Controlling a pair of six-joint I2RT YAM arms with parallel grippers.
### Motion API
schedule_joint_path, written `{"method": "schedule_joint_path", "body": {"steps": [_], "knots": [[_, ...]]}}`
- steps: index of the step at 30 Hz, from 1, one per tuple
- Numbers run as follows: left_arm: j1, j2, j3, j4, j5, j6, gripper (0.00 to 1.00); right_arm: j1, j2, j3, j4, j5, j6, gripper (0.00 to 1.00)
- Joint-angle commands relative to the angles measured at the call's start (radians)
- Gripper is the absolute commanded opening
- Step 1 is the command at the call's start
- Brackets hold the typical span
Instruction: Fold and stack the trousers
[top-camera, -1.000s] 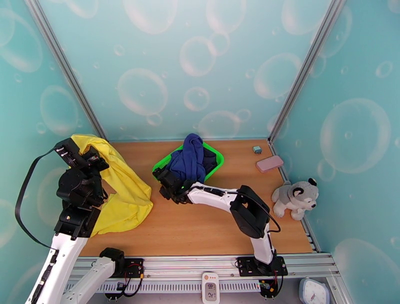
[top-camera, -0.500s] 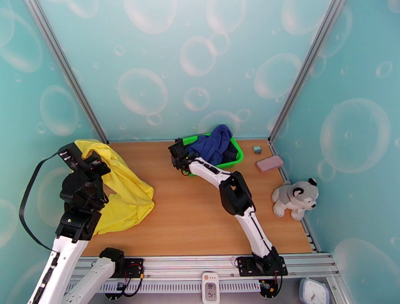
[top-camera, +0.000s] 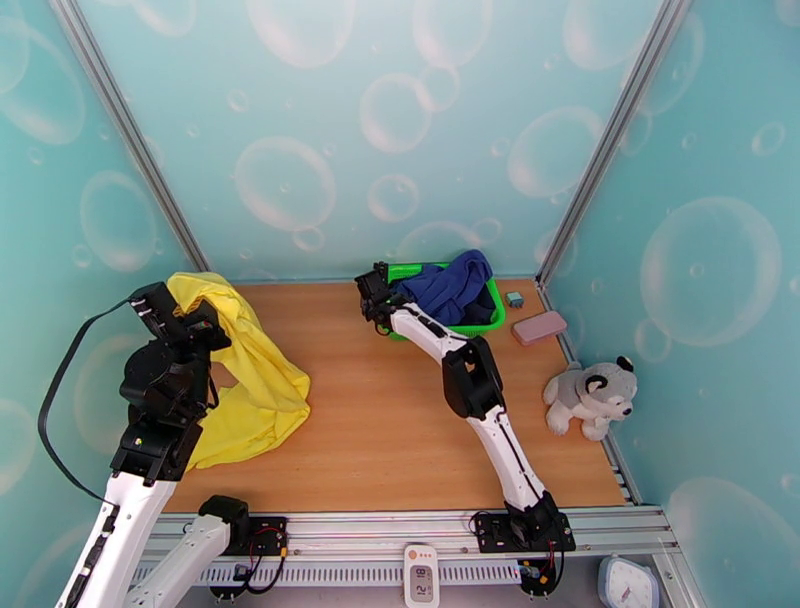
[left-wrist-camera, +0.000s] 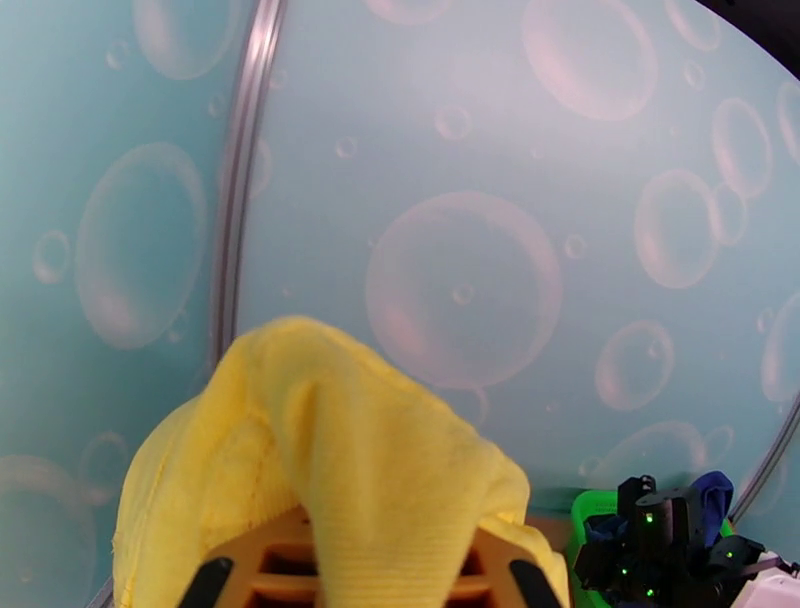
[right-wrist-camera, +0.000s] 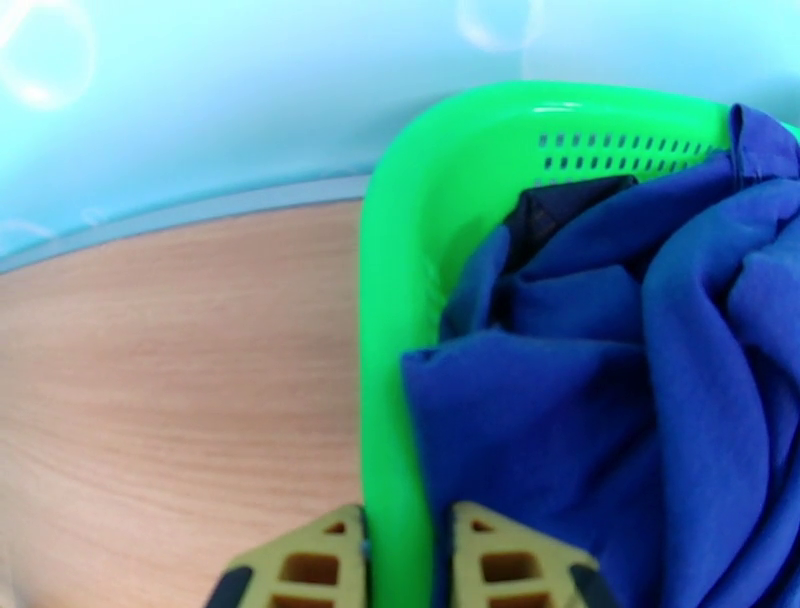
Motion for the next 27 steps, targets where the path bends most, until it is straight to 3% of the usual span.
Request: {"method": "schedule_joint_path", "body": {"steps": [1, 9, 10, 14, 15, 20, 23, 27], "knots": [[-0.003, -0.01, 0.048, 0.029, 0.109, 0.007, 0.0, -0.023, 0.045, 0.017, 0.024, -0.004, -0.002, 0.0], [-0.004, 0.018, 0.065, 0.012, 0.176, 0.012, 0.02, -0.038, 0.055, 0.02, 0.042, -0.053, -0.014, 0.0], [-0.004, 0.031, 0.076, 0.0, 0.2, 0.021, 0.02, -0.036, 0.054, 0.023, 0.049, -0.049, -0.022, 0.06], [-0.006, 0.133, 0.182, -0.108, 0.292, 0.05, 0.02, -0.025, 0.026, 0.024, 0.076, -0.019, -0.066, 0.52], [-0.005, 0.166, 0.219, -0.14, 0.291, 0.054, 0.02, -0.023, 0.007, 0.018, 0.081, -0.01, -0.076, 0.58], [-0.049, 0.27, 0.307, -0.192, 0.357, 0.058, 0.02, -0.026, -0.168, -0.086, 0.138, -0.034, -0.083, 0.76], [-0.149, 0.297, 0.291, -0.172, 0.393, 0.074, 0.05, -0.055, -0.343, -0.232, 0.193, -0.099, -0.023, 0.82], [-0.325, 0.407, 0.249, -0.134, 0.423, 0.05, 0.07, -0.164, -0.632, -0.542, 0.254, -0.227, 0.129, 0.91]]}}
